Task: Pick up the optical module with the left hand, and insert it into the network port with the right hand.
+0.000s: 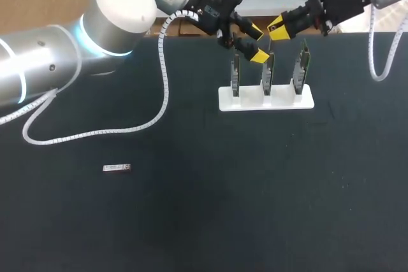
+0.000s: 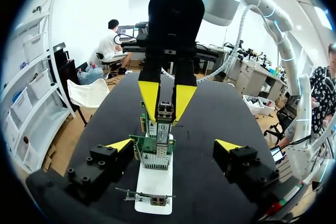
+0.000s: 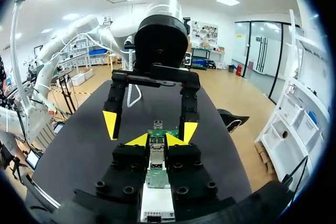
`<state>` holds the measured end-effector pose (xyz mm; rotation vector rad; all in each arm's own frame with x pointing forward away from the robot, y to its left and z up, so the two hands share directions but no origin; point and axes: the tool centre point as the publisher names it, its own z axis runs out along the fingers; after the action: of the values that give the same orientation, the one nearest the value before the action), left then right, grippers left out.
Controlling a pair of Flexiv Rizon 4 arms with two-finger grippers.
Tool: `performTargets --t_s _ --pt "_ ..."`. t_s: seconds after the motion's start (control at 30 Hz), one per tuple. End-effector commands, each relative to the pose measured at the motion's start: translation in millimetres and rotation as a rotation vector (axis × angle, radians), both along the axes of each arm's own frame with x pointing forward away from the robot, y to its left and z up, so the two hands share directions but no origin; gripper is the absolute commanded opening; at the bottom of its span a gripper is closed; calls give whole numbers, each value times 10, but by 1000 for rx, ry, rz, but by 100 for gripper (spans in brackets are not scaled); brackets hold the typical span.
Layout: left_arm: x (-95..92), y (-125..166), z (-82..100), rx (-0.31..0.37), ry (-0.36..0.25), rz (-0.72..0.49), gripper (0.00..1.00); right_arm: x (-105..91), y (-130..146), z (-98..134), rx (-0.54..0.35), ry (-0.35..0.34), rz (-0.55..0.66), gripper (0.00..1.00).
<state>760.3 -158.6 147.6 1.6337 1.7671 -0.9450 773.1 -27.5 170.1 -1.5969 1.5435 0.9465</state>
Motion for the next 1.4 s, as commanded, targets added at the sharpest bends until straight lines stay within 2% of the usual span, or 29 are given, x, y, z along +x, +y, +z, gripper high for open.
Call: performTargets --t_s 0.03,0.53,0.57,0.6,0.63,1.0,1.4 --pt "21 -7 2 3 2 -4 100 -9 9 -20 -2 2 0 0" --pt "21 -7 2 3 2 -4 100 -22 -3 -100 -16 23 -2 0" --pt "21 -7 2 3 2 -4 100 -25 2 -104 -18 24 0 32" --pt "21 -7 2 3 2 -4 100 -26 3 -105 -20 25 0 89" --pt "21 -7 2 3 2 -4 100 -27 4 -104 -20 24 0 100" --pt "21 -7 2 3 2 -4 100 -9 -49 -32 -9 23 -21 100" --pt "21 -7 2 3 2 -4 100 33 -227 161 69 81 -25 100"
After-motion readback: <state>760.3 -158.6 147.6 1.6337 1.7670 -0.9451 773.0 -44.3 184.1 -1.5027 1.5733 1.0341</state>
